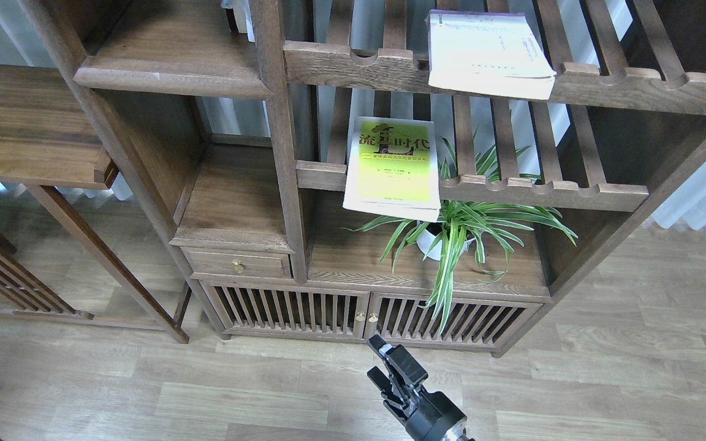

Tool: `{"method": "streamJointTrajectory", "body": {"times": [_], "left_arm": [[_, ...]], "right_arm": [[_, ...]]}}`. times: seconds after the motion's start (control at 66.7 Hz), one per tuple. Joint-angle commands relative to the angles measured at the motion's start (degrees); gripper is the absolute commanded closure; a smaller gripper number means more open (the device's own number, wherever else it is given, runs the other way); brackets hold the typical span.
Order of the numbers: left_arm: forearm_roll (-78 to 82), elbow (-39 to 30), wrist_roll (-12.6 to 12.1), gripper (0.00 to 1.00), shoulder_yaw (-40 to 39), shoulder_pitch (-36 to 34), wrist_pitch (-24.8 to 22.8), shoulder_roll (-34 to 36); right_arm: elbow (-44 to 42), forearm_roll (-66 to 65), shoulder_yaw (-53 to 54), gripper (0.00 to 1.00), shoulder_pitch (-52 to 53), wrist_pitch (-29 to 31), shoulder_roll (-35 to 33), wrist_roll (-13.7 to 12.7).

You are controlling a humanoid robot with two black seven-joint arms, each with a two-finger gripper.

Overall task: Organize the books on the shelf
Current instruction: 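Place the red book upright on the upper shelf with the left gripper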

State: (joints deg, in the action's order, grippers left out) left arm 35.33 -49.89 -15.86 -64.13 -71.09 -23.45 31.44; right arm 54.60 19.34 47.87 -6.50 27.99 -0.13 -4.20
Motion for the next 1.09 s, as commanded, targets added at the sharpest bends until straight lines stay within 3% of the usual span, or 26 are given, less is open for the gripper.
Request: {"method": "streamJointTrajectory", "body": {"times": [0.0, 0.105, 0.21, 0.345, 0.54, 0.674, 0.914, 1.079], "left_arm": [[0.09, -0.04, 0.83, 0.95, 0.5, 1.04, 1.65, -0.15], [0.0, 0.05, 2.15, 0.95, 0.33, 1.05, 4.82, -2.08], [-0.35, 0.75, 6.36, 0.95, 0.33, 1.13, 7.11, -4.63], [-0.79, 2.95, 10.05, 0.95, 0.41, 1.22, 7.28, -6.3], [-0.88, 6.02, 13.04, 0.95, 0.41, 1.13, 7.72, -8.32], [-2.9, 9.72, 17.44, 0.95, 0.85, 0.96, 9.48, -10.79], [-3.51, 15.25, 18.14, 0.95, 2.87, -0.53, 9.48, -13.69], [-3.51, 23.78, 18.58, 0.93, 5.77, -6.95, 9.13, -14.92]], "right_arm": [[-0.02, 0.0, 0.03, 0.0, 0.0, 0.01, 0.13, -0.02], [0.07, 0.0, 0.03, 0.0, 0.0, 0.01, 0.13, -0.02], [0.07, 0.0, 0.03, 0.0, 0.0, 0.01, 0.13, -0.02], [0.07, 0.0, 0.03, 0.0, -0.18, 0.01, 0.13, -0.02], [0.16, 0.09, 0.03, 0.0, -0.18, 0.01, 0.13, -0.02], [0.07, 0.0, -0.06, 0.0, -0.18, 0.01, 0.13, -0.02], [0.6, 0.0, -0.15, 0.0, -0.18, 0.01, 0.13, -0.11], [1.3, 0.0, -0.06, 0.0, -0.09, 0.01, 0.13, -0.11]]}}
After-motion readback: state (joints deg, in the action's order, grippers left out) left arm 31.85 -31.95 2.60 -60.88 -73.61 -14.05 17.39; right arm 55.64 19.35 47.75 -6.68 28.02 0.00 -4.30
